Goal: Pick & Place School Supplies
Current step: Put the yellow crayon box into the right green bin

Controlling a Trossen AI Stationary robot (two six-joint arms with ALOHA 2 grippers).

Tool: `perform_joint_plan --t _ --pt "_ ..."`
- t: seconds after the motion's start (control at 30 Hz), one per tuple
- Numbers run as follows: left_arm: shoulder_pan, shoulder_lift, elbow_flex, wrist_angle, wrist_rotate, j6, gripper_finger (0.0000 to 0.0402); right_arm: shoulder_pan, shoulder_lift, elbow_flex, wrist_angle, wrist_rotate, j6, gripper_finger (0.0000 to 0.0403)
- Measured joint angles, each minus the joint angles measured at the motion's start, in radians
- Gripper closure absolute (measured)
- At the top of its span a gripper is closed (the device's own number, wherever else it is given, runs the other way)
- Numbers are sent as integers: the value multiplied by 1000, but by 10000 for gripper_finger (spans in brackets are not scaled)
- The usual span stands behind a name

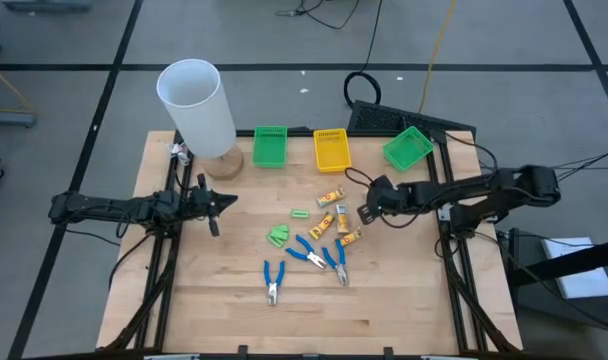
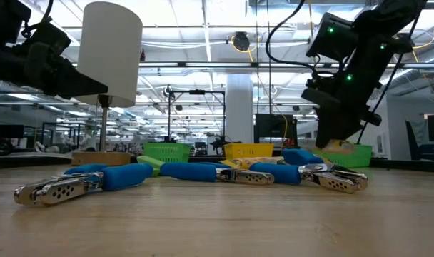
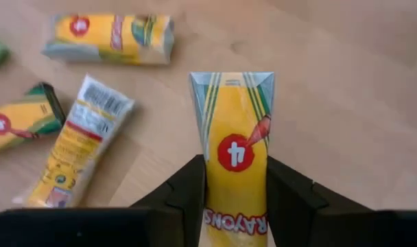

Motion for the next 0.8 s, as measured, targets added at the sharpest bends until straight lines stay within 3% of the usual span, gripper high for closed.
perform_joint_plan --t 0.8 --pt "0 0 0 0 0 0 380 -375 -64 1 66 -4 -321 284"
